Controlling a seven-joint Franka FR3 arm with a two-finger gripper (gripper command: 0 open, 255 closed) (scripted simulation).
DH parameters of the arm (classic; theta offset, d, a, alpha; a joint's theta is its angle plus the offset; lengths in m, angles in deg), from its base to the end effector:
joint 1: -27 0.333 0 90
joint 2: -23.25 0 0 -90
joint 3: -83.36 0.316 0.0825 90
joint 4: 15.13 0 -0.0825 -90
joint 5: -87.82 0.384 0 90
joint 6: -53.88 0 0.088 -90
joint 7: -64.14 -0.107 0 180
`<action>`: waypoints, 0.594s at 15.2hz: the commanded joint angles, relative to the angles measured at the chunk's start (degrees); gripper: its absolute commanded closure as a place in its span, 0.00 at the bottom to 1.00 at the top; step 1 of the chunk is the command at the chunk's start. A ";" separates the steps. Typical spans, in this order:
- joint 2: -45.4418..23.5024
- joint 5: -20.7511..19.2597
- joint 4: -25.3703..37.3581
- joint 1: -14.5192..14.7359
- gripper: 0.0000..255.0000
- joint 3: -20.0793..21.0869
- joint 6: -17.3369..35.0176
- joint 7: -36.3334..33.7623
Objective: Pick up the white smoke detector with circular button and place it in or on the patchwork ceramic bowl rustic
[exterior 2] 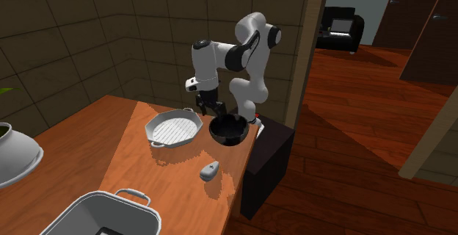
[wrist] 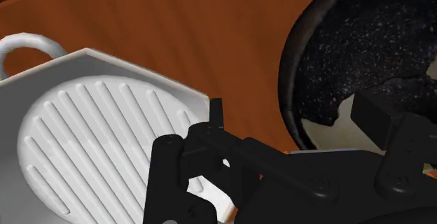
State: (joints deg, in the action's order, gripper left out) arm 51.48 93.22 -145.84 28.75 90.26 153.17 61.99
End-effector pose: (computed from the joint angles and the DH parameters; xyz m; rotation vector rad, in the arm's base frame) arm 0.3921 0.0742 0.5347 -3.1072 -0.1238 0.0949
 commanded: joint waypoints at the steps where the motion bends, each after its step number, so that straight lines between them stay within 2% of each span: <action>1: -3.83 0.56 2.38 0.57 0.00 1.87 1.99 -2.45; 9: -19.40 -1.30 16.03 1.85 0.00 7.24 5.83 -10.97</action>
State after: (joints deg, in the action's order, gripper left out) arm 34.05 92.31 -131.47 30.42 96.90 158.44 52.12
